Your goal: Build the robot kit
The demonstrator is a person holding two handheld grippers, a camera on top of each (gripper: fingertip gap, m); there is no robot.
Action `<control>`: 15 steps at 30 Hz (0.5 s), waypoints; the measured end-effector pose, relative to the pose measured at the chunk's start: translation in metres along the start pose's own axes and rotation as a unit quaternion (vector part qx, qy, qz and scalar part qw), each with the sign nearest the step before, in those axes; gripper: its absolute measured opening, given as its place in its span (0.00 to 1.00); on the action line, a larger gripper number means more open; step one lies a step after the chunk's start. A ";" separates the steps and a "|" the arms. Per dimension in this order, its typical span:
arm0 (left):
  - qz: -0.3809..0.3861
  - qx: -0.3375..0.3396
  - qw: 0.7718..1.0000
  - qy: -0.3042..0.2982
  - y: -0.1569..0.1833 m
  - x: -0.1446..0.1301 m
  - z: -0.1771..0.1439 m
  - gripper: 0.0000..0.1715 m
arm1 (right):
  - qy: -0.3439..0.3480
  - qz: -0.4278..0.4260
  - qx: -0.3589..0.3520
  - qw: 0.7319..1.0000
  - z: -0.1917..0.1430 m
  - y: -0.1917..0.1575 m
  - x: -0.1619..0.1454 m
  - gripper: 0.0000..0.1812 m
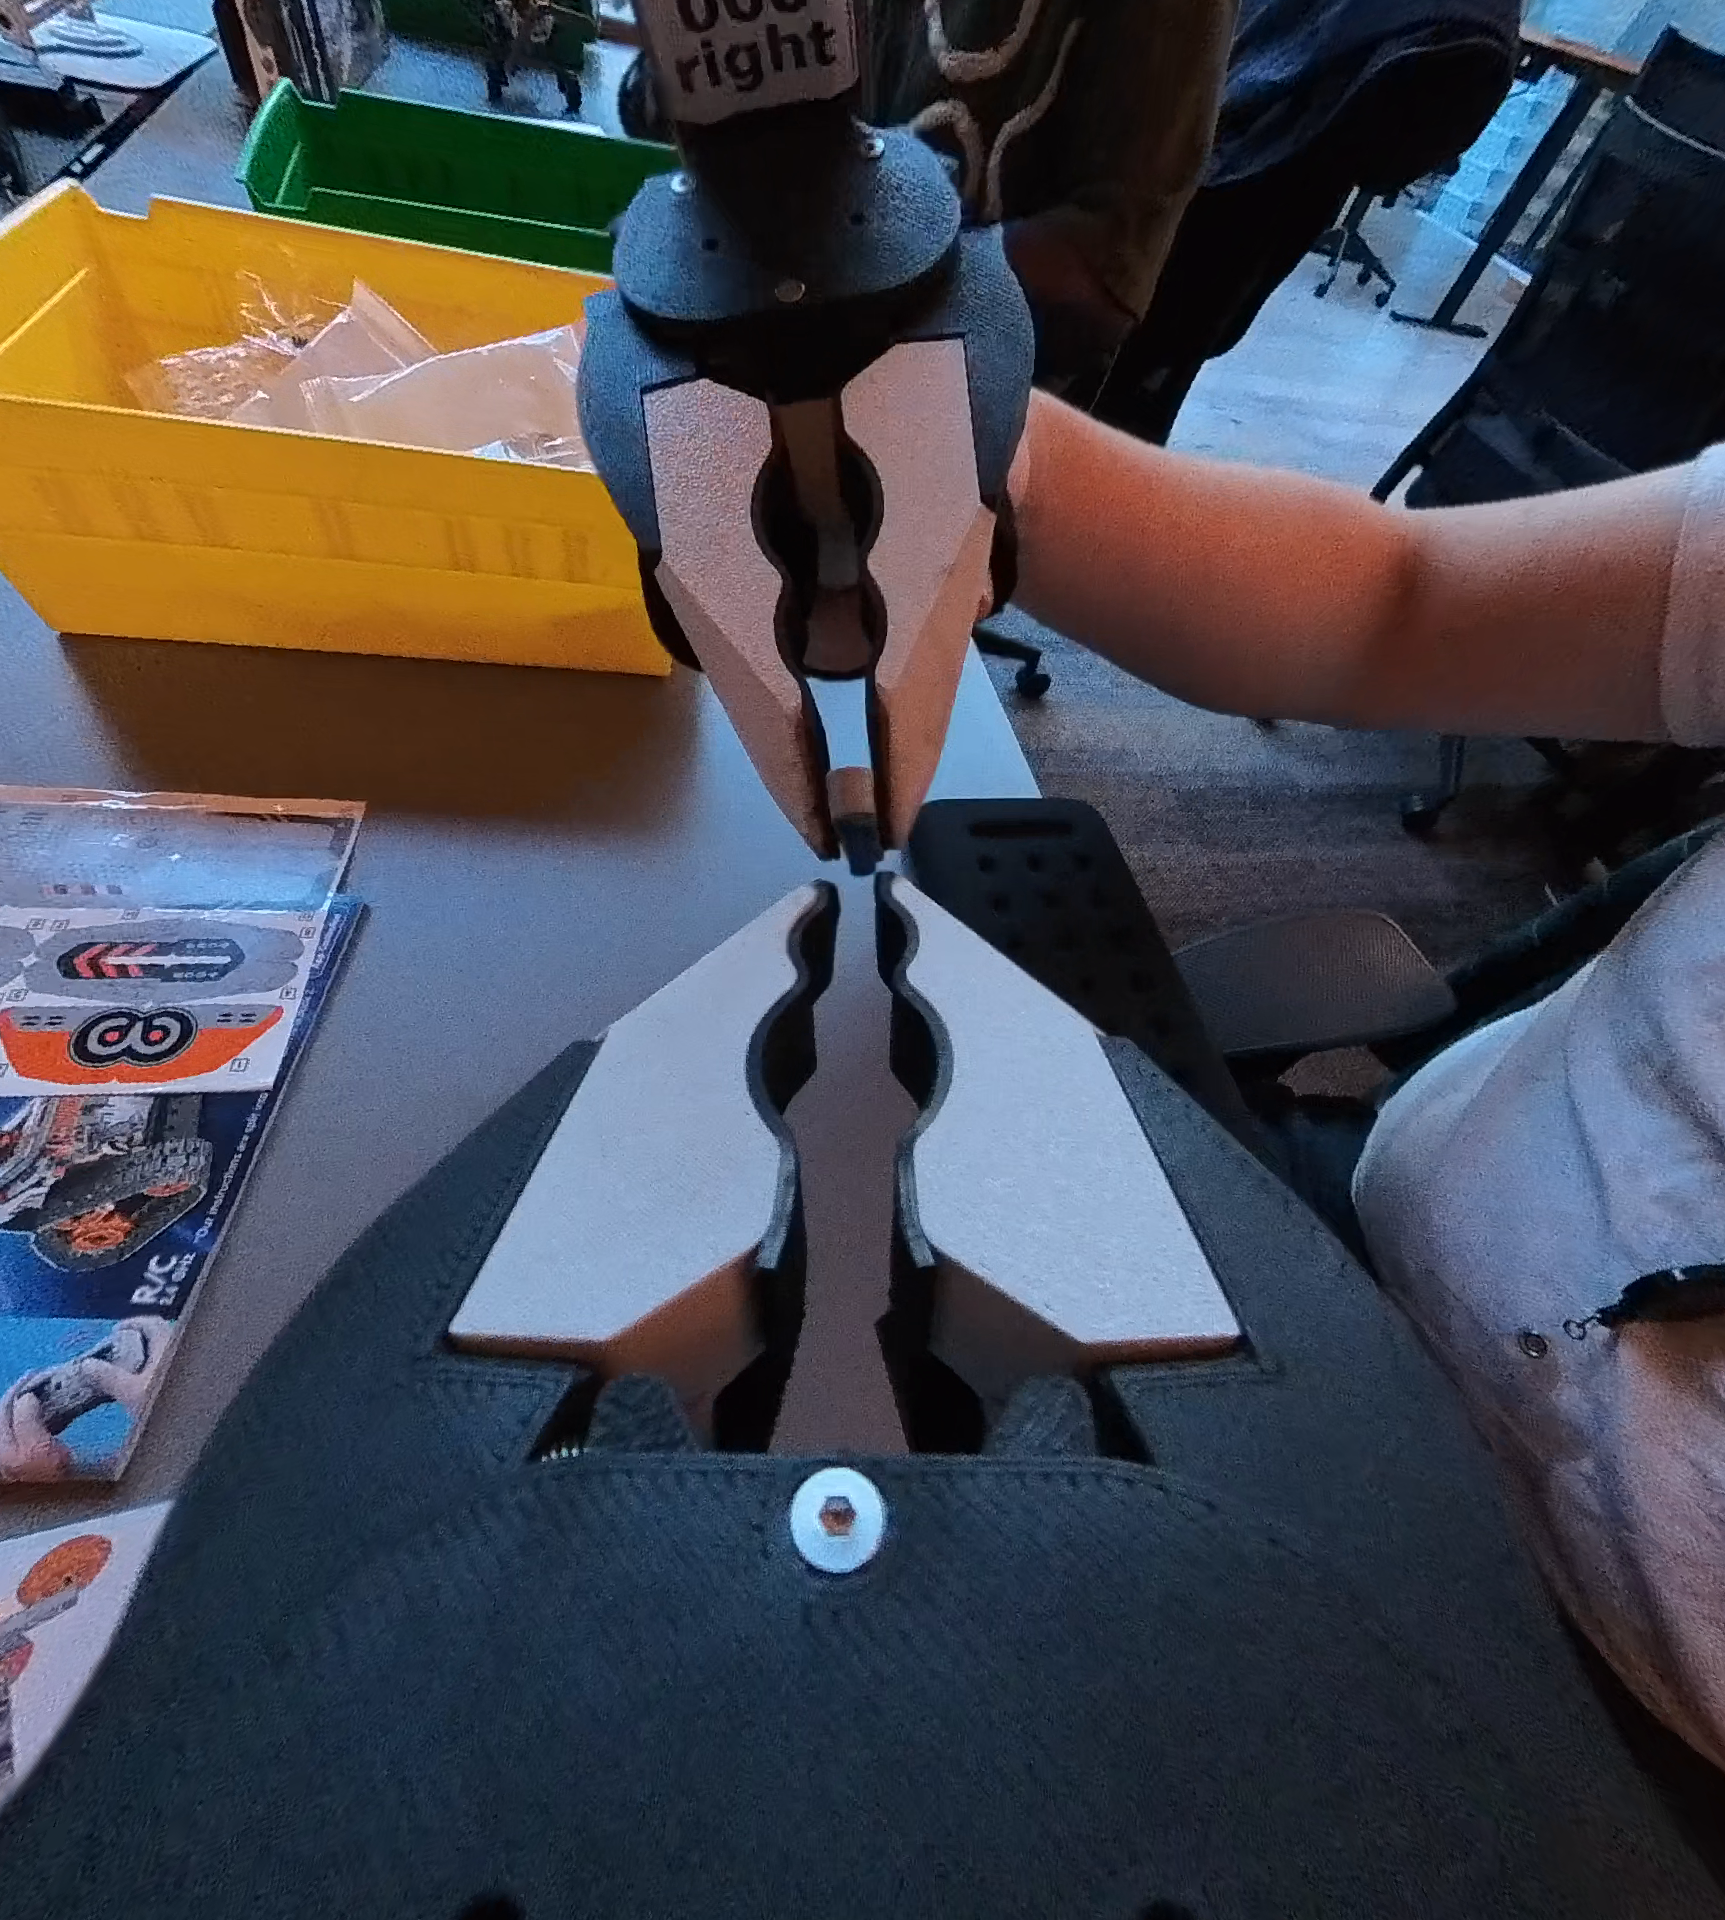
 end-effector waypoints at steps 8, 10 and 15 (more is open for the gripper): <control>0.005 0.007 1.000 0.001 0.000 0.003 -0.003 0.01 | -0.001 0.003 -0.002 1.000 0.001 0.003 -0.001 0.03; -0.003 0.007 1.000 -0.010 -0.002 0.002 -0.002 0.01 | -0.011 -0.002 -0.016 1.000 0.002 0.004 -0.001 0.03; -0.008 0.010 1.000 -0.012 -0.003 0.003 -0.005 0.00 | -0.007 -0.003 -0.014 1.000 0.002 0.004 0.001 0.03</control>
Point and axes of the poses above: each gripper's, where its closed fingertips meet, z out along the fingers, x out of its top, y = z × x across the jaws, the point moved 5 cm from there along -z, back along the fingers, and after that the axes turned 14 degrees about -y, right-handed, at the moved point
